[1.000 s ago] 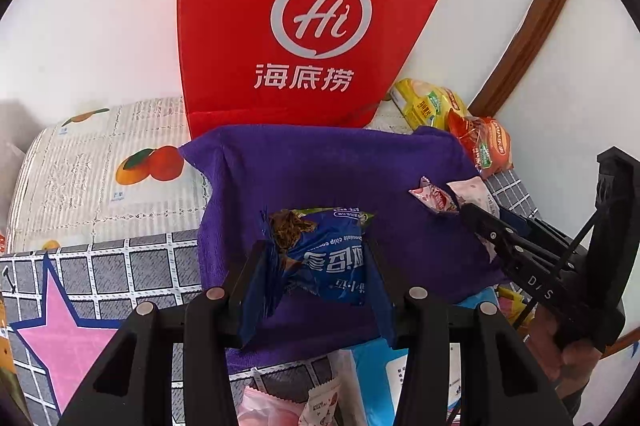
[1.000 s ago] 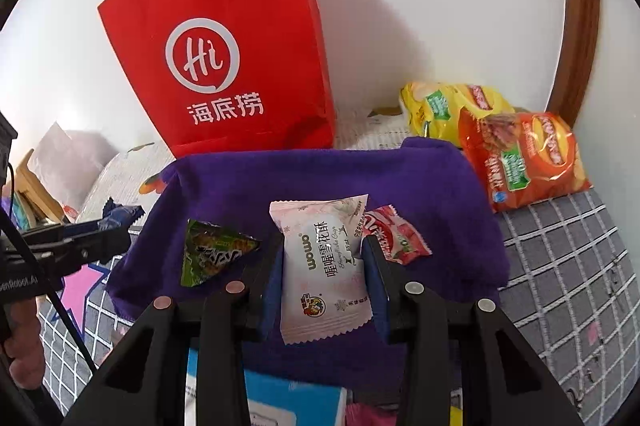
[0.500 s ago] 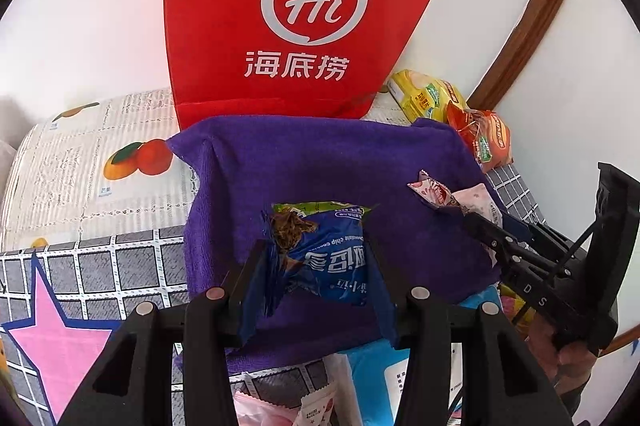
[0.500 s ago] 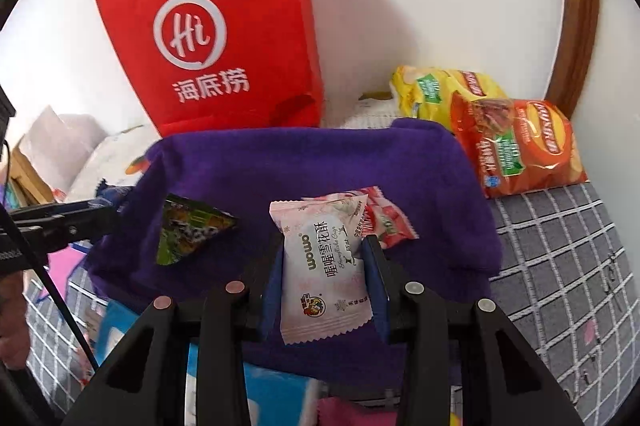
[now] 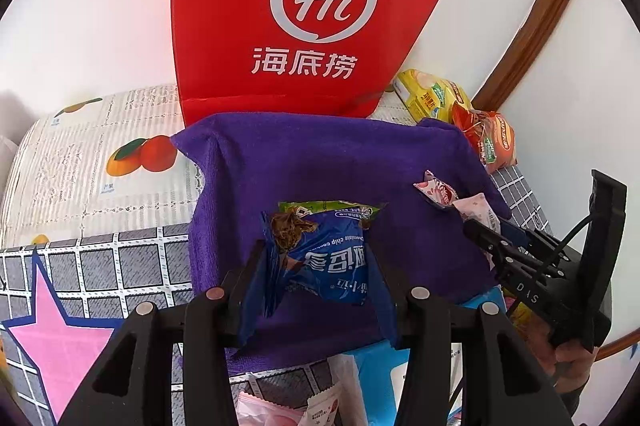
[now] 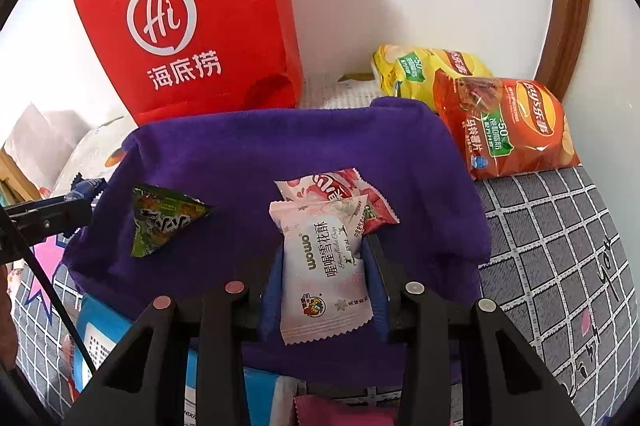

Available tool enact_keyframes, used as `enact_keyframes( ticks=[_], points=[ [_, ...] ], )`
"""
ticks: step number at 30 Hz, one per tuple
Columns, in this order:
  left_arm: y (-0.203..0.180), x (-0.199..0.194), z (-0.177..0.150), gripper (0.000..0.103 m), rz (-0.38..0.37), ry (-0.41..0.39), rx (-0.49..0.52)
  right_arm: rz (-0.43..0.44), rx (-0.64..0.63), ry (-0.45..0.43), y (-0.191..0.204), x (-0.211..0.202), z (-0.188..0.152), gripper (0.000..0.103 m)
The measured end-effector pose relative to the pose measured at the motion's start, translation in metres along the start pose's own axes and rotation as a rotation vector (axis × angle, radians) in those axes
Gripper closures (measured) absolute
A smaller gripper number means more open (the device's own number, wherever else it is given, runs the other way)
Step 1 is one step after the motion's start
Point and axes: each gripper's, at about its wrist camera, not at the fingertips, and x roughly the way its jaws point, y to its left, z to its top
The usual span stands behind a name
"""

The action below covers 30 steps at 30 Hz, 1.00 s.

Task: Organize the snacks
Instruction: 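Open the right tool on the white amon bag while the left tool drops the blue bag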

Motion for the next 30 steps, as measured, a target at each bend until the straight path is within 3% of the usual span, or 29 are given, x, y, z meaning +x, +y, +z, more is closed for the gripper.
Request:
enact_keyframes(
  ticks=[16, 30],
  points=[
    [-0.003, 0.014, -0.001, 0.057, 0.014, 0.041, 0.003, -0.035, -0.008, 0.043, -0.001, 0.012, -0.004, 0.061],
    [-0.005, 0.016, 0.001, 0.056, 0.010, 0.046, 0.013, -0.018, -0.002, 0.002, 0.000, 0.001, 0.000, 0.046]
  ],
)
